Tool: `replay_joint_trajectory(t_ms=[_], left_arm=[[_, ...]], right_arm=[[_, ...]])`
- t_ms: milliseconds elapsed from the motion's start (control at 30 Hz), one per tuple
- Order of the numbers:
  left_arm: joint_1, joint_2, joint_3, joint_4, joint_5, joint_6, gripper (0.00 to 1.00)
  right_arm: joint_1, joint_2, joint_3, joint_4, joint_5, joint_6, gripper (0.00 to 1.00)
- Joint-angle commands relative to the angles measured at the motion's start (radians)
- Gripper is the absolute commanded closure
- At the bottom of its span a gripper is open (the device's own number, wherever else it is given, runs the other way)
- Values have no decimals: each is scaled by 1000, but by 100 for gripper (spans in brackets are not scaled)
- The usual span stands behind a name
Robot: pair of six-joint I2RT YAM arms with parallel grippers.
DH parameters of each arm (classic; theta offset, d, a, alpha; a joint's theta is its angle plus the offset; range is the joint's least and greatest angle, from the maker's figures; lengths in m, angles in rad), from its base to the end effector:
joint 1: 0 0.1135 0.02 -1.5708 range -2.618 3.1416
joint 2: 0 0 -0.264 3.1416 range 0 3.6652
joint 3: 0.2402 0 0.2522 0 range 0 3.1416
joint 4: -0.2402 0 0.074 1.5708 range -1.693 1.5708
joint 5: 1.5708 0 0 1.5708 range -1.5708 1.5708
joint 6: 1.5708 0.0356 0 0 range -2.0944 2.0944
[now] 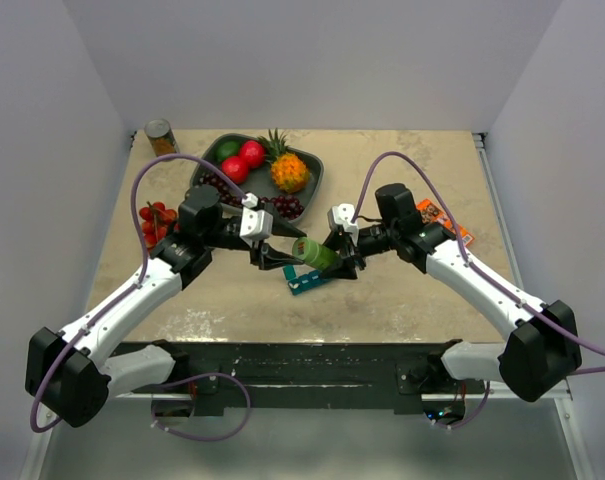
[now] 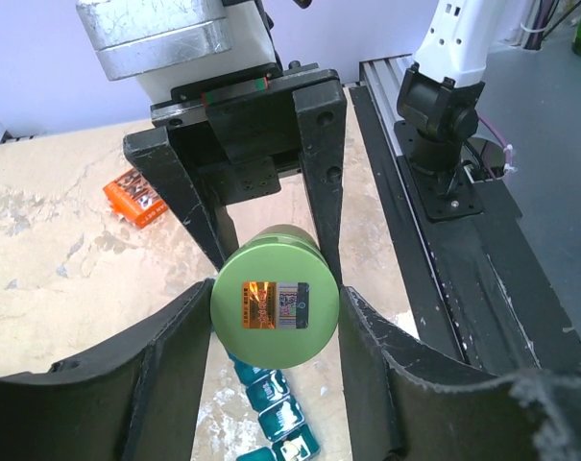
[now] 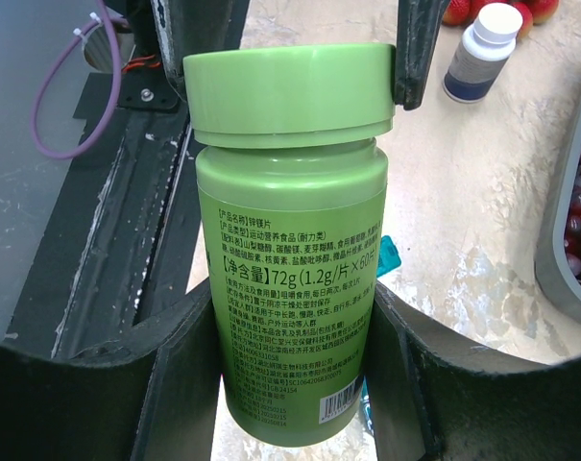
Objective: Sort the pills into containers
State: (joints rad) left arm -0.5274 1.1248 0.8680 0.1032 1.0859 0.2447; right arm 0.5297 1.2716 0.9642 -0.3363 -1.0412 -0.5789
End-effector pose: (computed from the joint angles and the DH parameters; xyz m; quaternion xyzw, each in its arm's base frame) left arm 0.1983 -0.1519 0.3336 0.5563 0.4756 -0.4669 0.4964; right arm 0.2152 0.1616 0.2936 -0.5975 0.5427 0.4352 0.3987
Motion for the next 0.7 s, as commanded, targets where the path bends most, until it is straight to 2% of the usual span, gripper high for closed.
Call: replay_joint_trajectory(t_ms=[0, 333, 433, 533, 667], left_arm=[[-8, 0, 43, -2, -17, -7, 62], [-6, 62, 158, -184, -118, -168, 78], [-8, 92, 209, -304, -156, -180, 80], [-8, 113, 239, -358, -176, -215, 82], [-13, 118, 243, -359, -205, -284, 86]], right_arm=[[1, -2, 16, 28, -5, -9, 100], [1, 2, 16, 45, 43, 16, 100], [1, 0, 16, 45, 59, 17, 100], [4, -2, 18, 46, 87, 17, 100], [7, 0, 18, 56, 101, 27, 100]])
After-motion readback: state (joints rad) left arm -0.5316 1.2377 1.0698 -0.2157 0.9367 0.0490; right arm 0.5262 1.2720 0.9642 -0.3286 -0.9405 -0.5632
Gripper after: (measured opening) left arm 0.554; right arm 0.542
